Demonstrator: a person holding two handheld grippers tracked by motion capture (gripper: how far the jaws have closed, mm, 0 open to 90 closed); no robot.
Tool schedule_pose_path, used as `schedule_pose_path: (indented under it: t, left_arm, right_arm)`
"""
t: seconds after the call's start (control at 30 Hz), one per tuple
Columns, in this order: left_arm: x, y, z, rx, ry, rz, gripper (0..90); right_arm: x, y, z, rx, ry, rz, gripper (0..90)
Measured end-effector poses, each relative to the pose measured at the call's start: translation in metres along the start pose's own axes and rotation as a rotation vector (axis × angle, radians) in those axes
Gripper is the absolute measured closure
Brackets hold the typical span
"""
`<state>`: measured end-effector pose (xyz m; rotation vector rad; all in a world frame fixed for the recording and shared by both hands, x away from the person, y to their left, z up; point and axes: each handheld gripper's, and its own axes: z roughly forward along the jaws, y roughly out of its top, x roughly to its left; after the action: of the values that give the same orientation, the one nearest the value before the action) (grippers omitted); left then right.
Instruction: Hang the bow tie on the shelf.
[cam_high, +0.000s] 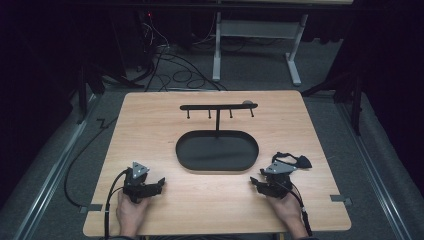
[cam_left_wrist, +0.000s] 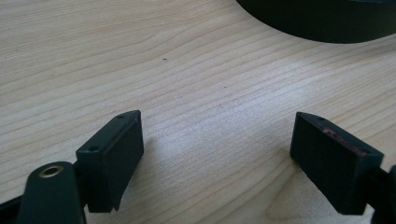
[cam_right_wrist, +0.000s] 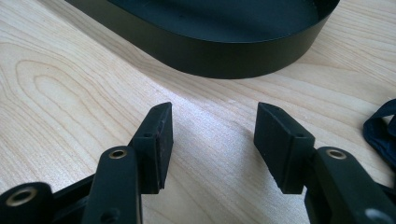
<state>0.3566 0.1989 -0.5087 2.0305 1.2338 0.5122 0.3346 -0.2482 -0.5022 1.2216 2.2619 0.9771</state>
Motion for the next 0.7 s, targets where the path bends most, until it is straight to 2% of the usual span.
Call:
schedule_pose_path:
  t: [0.47, 0.7]
  left_arm:
    - [0.0002, 0.0000, -0.0001, 0.000, 0.000, 0.000, 17.9]
    - [0.0001, 0.0000, -0.0001, 0.000, 0.000, -0.001, 17.9]
  right_arm:
    - [0.0000, 0.0001, 0.0001, 0.001, 0.000, -0.003, 47.4]
    - [-0.0012, 0.0000, -0.0003, 0.000, 0.001, 0.009, 49.6]
